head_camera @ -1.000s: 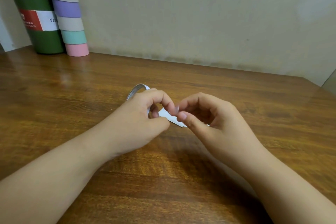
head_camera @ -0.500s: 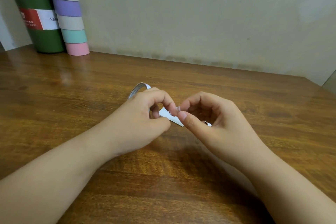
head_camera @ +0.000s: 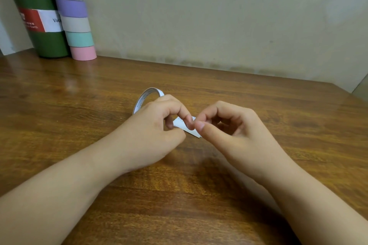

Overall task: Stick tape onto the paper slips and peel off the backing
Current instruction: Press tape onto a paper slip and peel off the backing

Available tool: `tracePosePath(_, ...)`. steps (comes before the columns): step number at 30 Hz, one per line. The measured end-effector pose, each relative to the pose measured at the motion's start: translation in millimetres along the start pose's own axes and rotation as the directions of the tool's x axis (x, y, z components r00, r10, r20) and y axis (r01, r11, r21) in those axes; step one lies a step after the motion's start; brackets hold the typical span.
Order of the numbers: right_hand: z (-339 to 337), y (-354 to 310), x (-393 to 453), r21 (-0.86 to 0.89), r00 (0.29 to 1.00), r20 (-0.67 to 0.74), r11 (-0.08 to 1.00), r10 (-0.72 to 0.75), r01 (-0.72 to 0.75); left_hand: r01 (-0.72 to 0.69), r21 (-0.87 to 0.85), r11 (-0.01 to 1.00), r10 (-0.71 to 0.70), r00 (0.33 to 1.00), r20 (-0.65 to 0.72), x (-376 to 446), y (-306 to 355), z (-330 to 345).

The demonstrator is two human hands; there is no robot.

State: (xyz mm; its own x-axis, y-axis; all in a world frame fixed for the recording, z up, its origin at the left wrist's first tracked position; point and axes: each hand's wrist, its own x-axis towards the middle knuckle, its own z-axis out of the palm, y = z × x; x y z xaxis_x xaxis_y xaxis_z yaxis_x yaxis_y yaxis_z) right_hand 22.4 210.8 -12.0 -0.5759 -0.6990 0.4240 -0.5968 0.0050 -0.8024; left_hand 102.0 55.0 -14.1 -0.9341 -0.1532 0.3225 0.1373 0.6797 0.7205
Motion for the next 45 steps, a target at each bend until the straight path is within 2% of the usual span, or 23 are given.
tracePosePath(6, -3.7, -4.5, -0.3, 0.097, 0.995, 0.041, 0.991, 0.093, -0.096, 0.022, 0.022, 1.000, -0.024, 0.997, 0.073, -1.4, -1.2, -0.3)
tracePosePath(10, -4.4, 3.5, 2.7, 0.155, 0.986, 0.023, 0.974, 0.164, -0.165, 0.086, 0.010, 0.996, -0.086, 0.993, 0.082, -2.3, 2.0, 0.3)
tracePosePath(15, -5.2, 17.1, 8.0, 0.349, 0.975, 0.033, 0.912, 0.218, -0.216, 0.079, 0.008, 0.997, -0.079, 0.995, 0.062, -3.6, 4.7, 1.9)
tracePosePath(18, -6.2, 14.0, 9.3, 0.510, 0.977, 0.054, 0.835, 0.208, -0.206, 0.070, 0.099, 0.993, -0.076, 0.995, 0.062, -0.6, -1.6, 3.4)
tracePosePath(20, -7.9, 9.9, 10.6, 0.579, 0.975, 0.023, 0.792, 0.221, -0.193, 0.089, 0.136, 0.987, -0.090, 0.996, 0.000, 1.6, -5.7, 1.4)
tracePosePath(22, -10.8, 13.9, 10.6, 0.491, 0.957, -0.075, 0.846, 0.280, -0.209, 0.104, 0.118, 0.988, -0.094, 0.992, -0.083, 3.0, -5.7, -3.2)
tracePosePath(24, -14.2, 22.2, 8.7, 0.171, 0.925, -0.204, 0.942, 0.320, -0.288, 0.124, 0.126, 0.984, -0.105, 0.983, -0.150, 4.4, -4.6, -6.1)
tracePosePath(26, -14.6, 27.3, 6.6, -0.205, 0.930, -0.222, 0.919, 0.293, -0.338, 0.158, 0.169, 0.973, -0.124, 0.973, -0.194, 5.1, -5.7, -7.2)
tracePosePath(27, -12.9, 28.6, 6.9, -0.333, 0.942, -0.194, 0.885, 0.272, -0.324, 0.172, 0.198, 0.965, -0.132, 0.970, -0.203, 5.6, -7.5, -7.3)
tracePosePath(29, -6.3, 29.8, 10.2, -0.479, 0.963, -0.130, 0.835, 0.237, -0.270, 0.193, 0.262, 0.946, -0.142, 0.969, -0.202, 7.1, -11.9, -6.7)
tracePosePath(34, 9.4, 38.7, 17.4, -0.635, 0.983, -0.071, 0.752, 0.168, -0.174, 0.224, 0.313, 0.923, -0.176, 0.969, -0.176, 9.3, -13.6, -5.6)
tracePosePath(39, 7.7, 39.3, 17.0, -0.618, 0.984, -0.101, 0.766, 0.149, -0.179, 0.256, 0.251, 0.933, -0.217, 0.960, -0.176, 9.8, -12.8, -8.1)
tracePosePath(45, 8.1, 34.8, 16.5, -0.669, 0.986, -0.097, 0.725, 0.138, -0.167, 0.270, 0.219, 0.938, -0.233, 0.955, -0.182, 10.3, -13.3, -8.3)
